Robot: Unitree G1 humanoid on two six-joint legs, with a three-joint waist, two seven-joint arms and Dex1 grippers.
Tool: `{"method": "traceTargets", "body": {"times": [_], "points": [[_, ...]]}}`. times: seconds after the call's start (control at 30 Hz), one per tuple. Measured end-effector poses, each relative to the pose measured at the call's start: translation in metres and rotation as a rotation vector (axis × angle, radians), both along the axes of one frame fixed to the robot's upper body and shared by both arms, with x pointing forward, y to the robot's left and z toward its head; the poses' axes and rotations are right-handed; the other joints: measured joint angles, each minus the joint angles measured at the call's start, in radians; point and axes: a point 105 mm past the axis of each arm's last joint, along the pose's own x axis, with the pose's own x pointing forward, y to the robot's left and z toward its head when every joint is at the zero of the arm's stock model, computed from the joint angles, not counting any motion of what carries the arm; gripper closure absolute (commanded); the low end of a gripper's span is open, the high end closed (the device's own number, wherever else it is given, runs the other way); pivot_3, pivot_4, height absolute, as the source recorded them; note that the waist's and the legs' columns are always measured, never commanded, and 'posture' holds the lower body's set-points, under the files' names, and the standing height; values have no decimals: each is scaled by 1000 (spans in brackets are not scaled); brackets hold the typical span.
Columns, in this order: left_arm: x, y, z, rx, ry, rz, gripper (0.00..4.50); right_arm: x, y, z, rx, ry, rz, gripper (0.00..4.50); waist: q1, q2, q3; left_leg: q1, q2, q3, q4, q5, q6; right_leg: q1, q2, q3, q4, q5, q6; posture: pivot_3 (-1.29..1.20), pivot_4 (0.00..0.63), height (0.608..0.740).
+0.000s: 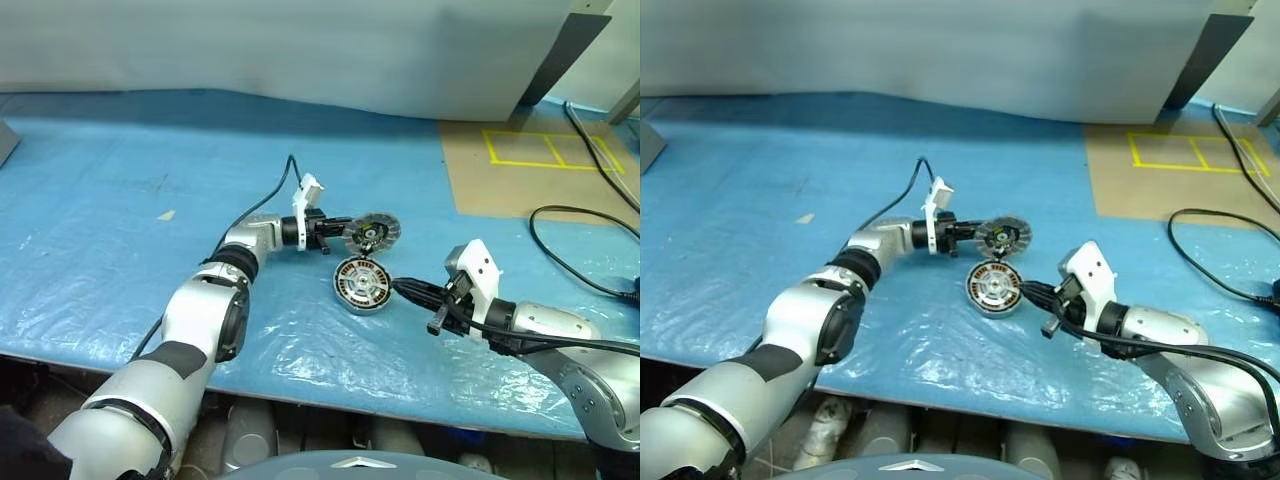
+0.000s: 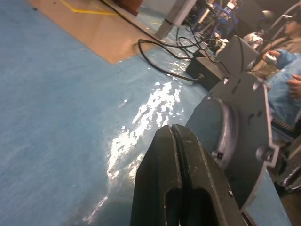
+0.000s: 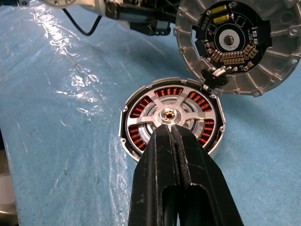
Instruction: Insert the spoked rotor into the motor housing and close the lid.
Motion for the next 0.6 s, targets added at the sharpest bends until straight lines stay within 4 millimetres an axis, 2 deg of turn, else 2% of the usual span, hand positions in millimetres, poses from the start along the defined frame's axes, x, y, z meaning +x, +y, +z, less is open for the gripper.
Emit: {"method": "traceTargets", "body": {"times": [0.1,0.2,0.43,0.6], "points": [[-9,-4,5,7,-55,-99,4467,-1,-1,4,3,-13,-9,4500,0,0,0,0,0,0,0,0,0,0,0,-1,0,0,0,0,150,740],[-22,-12,4,35,-103,-212,4467,-5,-11,6,-4,-9,-38,4500,5,0,0,0,-1,0,-1,0,0,0,-3,-2,0,0,0,0,150,740],[-43,-13,-20,113,-140,-352,4467,-23,-38,10,-97,15,-69,4500,19,0,0,0,-1,0,-2,0,2,1,-5,-4,-1,0,0,0,150,740],[-54,-8,-37,205,-219,-431,4467,-18,-46,16,-116,-16,-100,4500,19,0,0,1,-1,1,-2,2,5,1,-8,-5,-1,-3,-3,0,150,740]]}}
